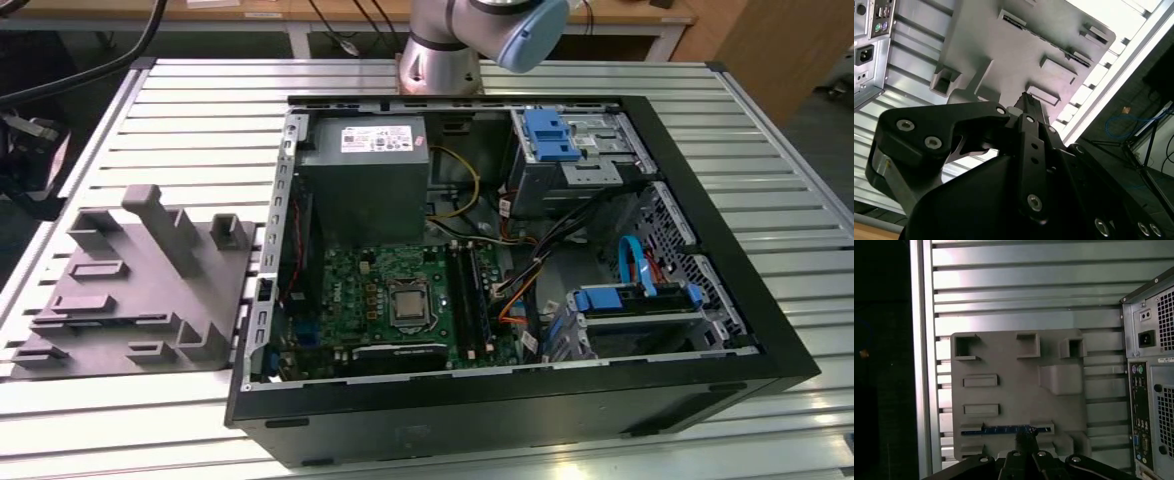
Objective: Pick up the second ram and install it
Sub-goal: 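Reach for the second ram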
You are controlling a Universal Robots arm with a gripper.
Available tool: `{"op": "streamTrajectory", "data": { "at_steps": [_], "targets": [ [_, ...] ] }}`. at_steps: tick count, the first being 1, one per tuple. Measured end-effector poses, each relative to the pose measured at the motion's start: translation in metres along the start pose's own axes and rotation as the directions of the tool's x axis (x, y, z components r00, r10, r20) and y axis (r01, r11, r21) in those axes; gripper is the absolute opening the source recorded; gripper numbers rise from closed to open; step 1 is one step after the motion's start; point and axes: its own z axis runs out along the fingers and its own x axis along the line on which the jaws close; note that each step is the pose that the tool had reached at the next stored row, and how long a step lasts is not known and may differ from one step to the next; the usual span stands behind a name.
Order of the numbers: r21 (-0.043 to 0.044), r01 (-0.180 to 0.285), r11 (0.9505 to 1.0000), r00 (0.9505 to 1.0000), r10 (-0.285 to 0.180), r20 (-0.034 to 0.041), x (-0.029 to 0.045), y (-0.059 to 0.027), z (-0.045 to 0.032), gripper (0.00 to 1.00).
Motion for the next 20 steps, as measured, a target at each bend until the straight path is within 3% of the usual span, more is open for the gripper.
{"op": "streamTrajectory", "data": {
  "at_steps": [14, 20],
  "targets": [
    [0.0000, 0.000, 1.0000, 1.0000, 0.000, 0.0000, 0.0101, -0.0172, 0.0097, 0.10],
    [0.0000, 0.000, 1.0000, 1.0000, 0.000, 0.0000, 0.0126, -0.0191, 0.0115, 0.10]
  ]
}}
